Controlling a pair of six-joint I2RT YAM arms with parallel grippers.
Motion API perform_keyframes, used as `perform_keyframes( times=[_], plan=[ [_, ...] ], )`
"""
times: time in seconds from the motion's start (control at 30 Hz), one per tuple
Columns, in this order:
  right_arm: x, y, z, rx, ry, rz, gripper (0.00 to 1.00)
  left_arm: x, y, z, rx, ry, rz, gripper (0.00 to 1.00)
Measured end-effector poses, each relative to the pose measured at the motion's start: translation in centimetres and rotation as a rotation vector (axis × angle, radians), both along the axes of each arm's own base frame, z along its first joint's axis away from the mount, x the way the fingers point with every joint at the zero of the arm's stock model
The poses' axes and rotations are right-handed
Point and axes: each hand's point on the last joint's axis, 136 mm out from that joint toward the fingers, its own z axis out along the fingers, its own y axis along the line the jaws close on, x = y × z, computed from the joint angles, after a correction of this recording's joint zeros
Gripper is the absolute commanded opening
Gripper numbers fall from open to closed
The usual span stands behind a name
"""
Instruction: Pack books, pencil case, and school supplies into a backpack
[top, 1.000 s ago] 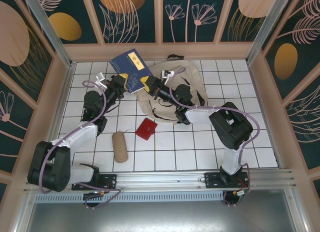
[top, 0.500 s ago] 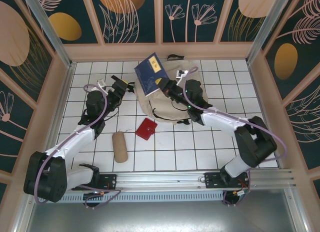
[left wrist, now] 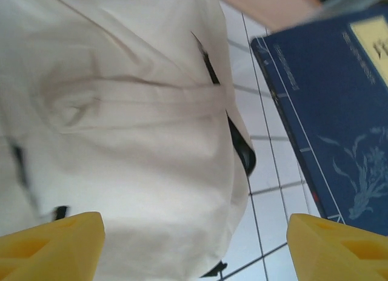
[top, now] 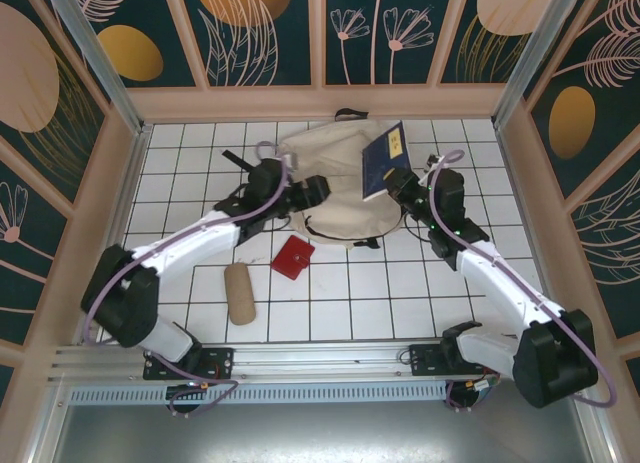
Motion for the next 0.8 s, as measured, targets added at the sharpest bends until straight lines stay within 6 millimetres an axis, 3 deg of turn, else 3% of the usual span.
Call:
perform_keyframes(
  times=[0.2, 0.4, 0.6, 0.8],
  plan=[
    [-1.2, -4.3, -0.9, -0.04, 0.054, -0.089, 0.0, -1.4, -8.6, -2.8, 0.194, -0.017, -0.174, 0.72],
    [-2.3, -8.2, -1.6, -0.054, 0.082, -0.179, 0.0, -3.2, -14.0, -7.1, 0.359, -0.003, -0.301, 0.67],
    [-3.3, -9.9, -3.0, -0.049, 0.119, -0.21, 0.0, -2.3, -14.9, -10.8, 0.511, 0.033, -0.3, 0.64],
    [-3.6, -9.9, -3.8, -0.043, 0.14, -0.198, 0.0, -1.2, -14.0, -12.3, 0.616, 0.041, -0.268, 0.55]
  ],
)
